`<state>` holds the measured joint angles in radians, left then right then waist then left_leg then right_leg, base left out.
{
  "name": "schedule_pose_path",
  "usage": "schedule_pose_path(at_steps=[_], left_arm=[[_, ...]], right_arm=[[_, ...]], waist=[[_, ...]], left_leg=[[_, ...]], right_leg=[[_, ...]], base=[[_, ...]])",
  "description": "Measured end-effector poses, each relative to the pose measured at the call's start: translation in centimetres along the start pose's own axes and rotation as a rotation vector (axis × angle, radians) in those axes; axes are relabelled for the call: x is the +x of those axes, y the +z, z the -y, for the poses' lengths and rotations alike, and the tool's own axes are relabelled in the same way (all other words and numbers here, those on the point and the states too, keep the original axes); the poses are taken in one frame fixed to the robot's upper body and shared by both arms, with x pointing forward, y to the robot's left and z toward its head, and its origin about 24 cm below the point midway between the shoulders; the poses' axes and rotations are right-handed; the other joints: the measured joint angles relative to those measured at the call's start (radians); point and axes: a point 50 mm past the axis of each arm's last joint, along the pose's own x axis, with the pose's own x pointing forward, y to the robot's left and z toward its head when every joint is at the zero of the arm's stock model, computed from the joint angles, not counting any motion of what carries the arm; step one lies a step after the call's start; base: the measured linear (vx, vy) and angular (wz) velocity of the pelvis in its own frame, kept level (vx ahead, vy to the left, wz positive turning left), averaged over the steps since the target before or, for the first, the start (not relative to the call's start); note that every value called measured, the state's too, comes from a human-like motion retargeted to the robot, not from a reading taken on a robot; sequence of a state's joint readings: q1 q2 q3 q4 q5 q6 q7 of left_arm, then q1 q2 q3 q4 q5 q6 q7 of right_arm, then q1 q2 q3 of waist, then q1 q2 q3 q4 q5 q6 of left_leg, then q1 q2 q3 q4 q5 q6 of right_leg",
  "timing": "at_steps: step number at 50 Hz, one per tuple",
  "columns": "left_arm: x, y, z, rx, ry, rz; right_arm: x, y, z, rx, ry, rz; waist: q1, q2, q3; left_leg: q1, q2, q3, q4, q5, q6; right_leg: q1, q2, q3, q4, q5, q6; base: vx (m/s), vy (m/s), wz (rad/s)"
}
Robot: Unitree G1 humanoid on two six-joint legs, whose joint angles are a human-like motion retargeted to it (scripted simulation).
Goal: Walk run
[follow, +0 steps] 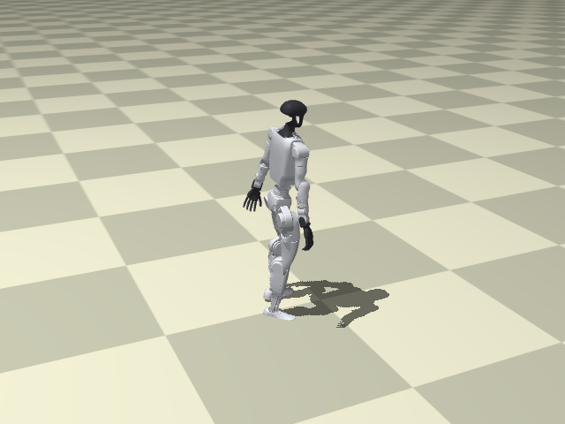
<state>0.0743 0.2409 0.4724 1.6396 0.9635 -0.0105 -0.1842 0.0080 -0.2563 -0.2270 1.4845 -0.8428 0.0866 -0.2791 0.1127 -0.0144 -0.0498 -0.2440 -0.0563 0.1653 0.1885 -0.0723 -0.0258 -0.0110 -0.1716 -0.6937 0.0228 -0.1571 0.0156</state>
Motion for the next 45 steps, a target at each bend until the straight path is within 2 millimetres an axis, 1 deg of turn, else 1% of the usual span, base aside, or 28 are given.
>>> schedule_pose_path(at_steps=[2,5,7,8,10,12,13,15,17,18,19,21,22,23,25,27,28,30,31,32,33,35,36,37,38,40,43,45], left_arm=[[0.0,-1.0,0.7,-0.014,-0.036,-0.046],[0.2,-2.1,1.9,-0.022,-0.082,-0.095],[0.2,-2.6,2.6,-0.016,-0.109,-0.119],[0.2,-2.8,3.0,-0.012,-0.123,-0.129],[0.3,-3.4,3.7,0.000,-0.154,-0.151],[0.3,-4.0,4.4,0.014,-0.182,-0.176],[0.3,-4.3,4.7,0.021,-0.194,-0.187],[0.4,-4.1,5.0,0.014,-0.206,-0.189],[0.5,-3.5,5.0,0.007,-0.203,-0.166],[0.6,-3.2,5.0,0.005,-0.198,-0.151],[0.6,-2.9,4.9,0.003,-0.194,-0.139],[0.6,-2.4,4.6,-0.007,-0.183,-0.129],[0.6,-2.2,4.5,-0.013,-0.172,-0.127],[0.6,-1.9,4.2,-0.018,-0.151,-0.123],[0.7,-0.9,3.6,-0.017,-0.104,-0.089],[0.7,0.1,2.9,-0.004,-0.073,-0.042],[0.6,0.5,2.6,0.002,-0.062,-0.023],[0.5,1.2,1.9,0.014,-0.040,0.008],[0.5,1.5,1.5,0.019,-0.026,0.019],[0.4,1.7,1.1,0.023,-0.010,0.030],[0.3,2.0,0.7,0.025,0.010,0.041],[0.1,2.6,-0.3,0.027,0.056,0.065],[0.0,2.9,-0.7,0.024,0.078,0.078],[-0.1,3.3,-1.1,0.022,0.100,0.093],[-0.3,3.9,-1.5,0.021,0.121,0.113],[-0.4,5.0,-1.6,0.009,0.149,0.160],[-0.2,5.8,-0.5,-0.041,0.151,0.211],[0.0,5.3,0.5,-0.061,0.124,0.201]], right_arm=[[-0.1,0.0,-0.2,-0.008,-0.007,0.005],[-0.3,0.1,-1.0,-0.024,0.024,0.024],[-0.5,0.3,-1.8,-0.045,0.075,0.045],[-0.6,0.3,-2.3,-0.059,0.101,0.054],[-0.9,0.5,-3.2,-0.091,0.147,0.072],[-1.2,0.4,-4.0,-0.120,0.168,0.079],[-1.3,0.3,-4.3,-0.133,0.173,0.081],[-1.6,0.9,-4.9,-0.159,0.159,0.101],[-2.0,1.8,-5.4,-0.156,0.121,0.122],[-2.1,2.2,-5.5,-0.150,0.099,0.134],[-2.1,2.6,-5.4,-0.152,0.072,0.143],[-2.0,3.0,-4.9,-0.184,-0.002,0.149],[-2.0,3.2,-4.4,-0.210,-0.049,0.149],[-1.9,3.4,-4.0,-0.234,-0.099,0.152],[-1.9,3.8,-3.3,-0.262,-0.173,0.166],[-1.8,4.0,-3.1,-0.260,-0.184,0.180],[-1.8,4.0,-3.2,-0.253,-0.174,0.186],[-1.8,4.0,-3.4,-0.239,-0.134,0.189],[-1.8,3.8,-3.6,-0.232,-0.113,0.182],[-1.8,3.7,-3.8,-0.224,-0.092,0.173],[-1.9,3.5,-4.0,-0.212,-0.074,0.163],[-2.0,3.0,-4.6,-0.181,-0.036,0.135],[-2.1,2.6,-5.0,-0.167,-0.012,0.119],[-2.2,2.2,-5.4,-0.153,0.014,0.103],[-2.3,1.9,-5.7,-0.139,0.042,0.088],[-2.3,1.3,-6.1,-0.129,0.095,0.062],[-2.3,0.6,-6.1,-0.163,0.143,0.039],[-2.2,0.4,-5.9,-0.194,0.154,0.038]], waist=[[-0.017,0.004,-0.009],[-0.034,-0.006,-0.024],[-0.035,-0.019,-0.028],[-0.029,-0.025,-0.030],[-0.014,-0.028,-0.033],[0.004,-0.024,-0.043],[0.008,-0.028,-0.047],[0.030,-0.043,-0.046],[0.056,-0.051,-0.043],[0.067,-0.049,-0.043],[0.075,-0.041,-0.044],[0.083,-0.024,-0.050],[0.082,-0.022,-0.053],[0.078,-0.032,-0.051],[0.057,-0.057,-0.037],[0.030,-0.055,-0.027],[0.015,-0.047,-0.024],[-0.019,-0.028,-0.018],[-0.034,-0.023,-0.013],[-0.049,-0.022,-0.008],[-0.064,-0.027,0.000],[-0.085,-0.045,0.016],[-0.076,-0.047,0.014],[-0.064,-0.050,0.012],[-0.041,-0.054,0.010],[-0.009,-0.053,0.008],[0.052,-0.041,0.005],[0.051,-0.026,-0.006]], left_leg=[[0.019,0.043,0.203,0.000,-0.031,-0.003],[0.067,0.086,0.490,0.012,-0.084,-0.006],[0.089,0.091,0.583,0.048,-0.102,0.005],[0.096,0.088,0.594,0.065,-0.110,0.007],[0.096,0.075,0.545,0.076,-0.140,0.030],[0.101,0.054,0.495,0.031,-0.136,0.080],[0.096,0.052,0.463,0.034,-0.138,0.085],[0.074,0.055,0.435,0.041,-0.125,0.092],[0.064,0.061,0.406,0.034,-0.120,0.099],[0.061,0.069,0.386,0.027,-0.119,0.105],[0.056,0.081,0.364,0.024,-0.118,0.111],[0.043,0.104,0.318,0.023,-0.117,0.116],[0.038,0.104,0.296,0.021,-0.114,0.117],[0.035,0.088,0.276,0.013,-0.108,0.119],[0.037,0.040,0.218,-0.015,-0.083,0.126],[0.044,0.019,0.140,-0.030,-0.061,0.130],[0.046,0.016,0.097,-0.033,-0.053,0.130],[0.050,0.012,0.011,-0.035,-0.039,0.129],[0.056,0.005,-0.027,-0.035,-0.033,0.128],[0.062,-0.006,-0.066,-0.037,-0.027,0.128],[0.070,-0.023,-0.103,-0.039,-0.021,0.127],[0.094,-0.069,-0.177,-0.050,-0.008,0.126],[0.103,-0.076,-0.203,-0.057,-0.002,0.121],[0.109,-0.084,-0.227,-0.065,0.005,0.117],[0.109,-0.093,-0.245,-0.071,0.012,0.112],[0.108,-0.110,-0.291,-0.079,0.028,0.099],[0.109,-0.109,-0.291,-0.089,0.041,0.079],[0.102,-0.106,-0.307,-0.088,0.048,0.061]], right_leg=[[0.020,0.002,-0.085,-0.008,-0.007,0.004],[0.047,-0.004,-0.210,-0.018,-0.015,0.015],[0.067,-0.003,-0.269,-0.028,-0.018,0.024],[0.078,-0.001,-0.288,-0.030,-0.019,0.028],[0.107,0.019,-0.325,-0.038,-0.023,0.038],[0.136,0.045,-0.367,-0.039,-0.029,0.050],[0.148,0.049,-0.387,-0.037,-0.027,0.058],[0.155,0.039,-0.395,-0.012,-0.027,0.078],[0.152,0.017,-0.408,0.055,-0.037,0.096],[0.146,0.008,-0.416,0.098,-0.040,0.091],[0.129,-0.004,-0.390,0.158,-0.037,0.069],[0.060,-0.038,-0.268,0.310,-0.048,0.018],[0.010,-0.059,-0.180,0.390,-0.067,0.016],[-0.047,-0.084,-0.078,0.463,-0.092,0.054],[-0.158,-0.082,0.156,0.552,-0.126,0.127],[-0.203,-0.031,0.304,0.548,-0.137,0.134],[-0.213,-0.022,0.330,0.536,-0.140,0.116],[-0.216,-0.002,0.357,0.490,-0.148,0.055],[-0.213,0.022,0.400,0.451,-0.148,0.035],[-0.210,0.047,0.451,0.410,-0.145,0.025],[-0.206,0.071,0.520,0.366,-0.133,0.034],[-0.193,0.104,0.647,0.274,-0.045,0.031],[-0.185,0.126,0.690,0.263,-0.035,0.002],[-0.179,0.133,0.689,0.262,-0.032,-0.024],[-0.177,0.109,0.600,0.278,-0.043,-0.045],[-0.152,0.078,0.526,0.250,-0.031,-0.047],[-0.110,0.078,0.493,0.215,-0.032,-0.040],[-0.084,0.075,0.450,0.185,-0.033,-0.041]], base=[[-0.12,0.14,2.43],[-0.10,0.19,2.30],[-0.05,0.15,1.88],[0.00,0.21,1.51],[0.07,0.26,1.29],[0.16,0.14,1.32],[0.13,0.17,1.23],[0.04,0.21,0.80],[-0.04,0.07,0.58],[-0.04,0.02,0.70],[0.00,0.05,0.77],[0.06,0.06,0.84],[0.06,0.01,0.99],[0.02,0.01,1.26],[0.00,0.01,1.70],[0.06,0.01,2.04],[0.11,-0.01,2.10],[0.15,-0.04,2.09],[0.13,-0.08,2.05],[0.11,-0.10,2.05],[0.11,-0.11,2.08],[0.12,-0.11,2.00],[0.15,-0.12,1.61],[0.14,-0.13,1.26],[0.08,-0.09,1.21],[0.02,-0.02,1.10],[0.04,-0.01,0.66],[0.08,0.03,1.03]])
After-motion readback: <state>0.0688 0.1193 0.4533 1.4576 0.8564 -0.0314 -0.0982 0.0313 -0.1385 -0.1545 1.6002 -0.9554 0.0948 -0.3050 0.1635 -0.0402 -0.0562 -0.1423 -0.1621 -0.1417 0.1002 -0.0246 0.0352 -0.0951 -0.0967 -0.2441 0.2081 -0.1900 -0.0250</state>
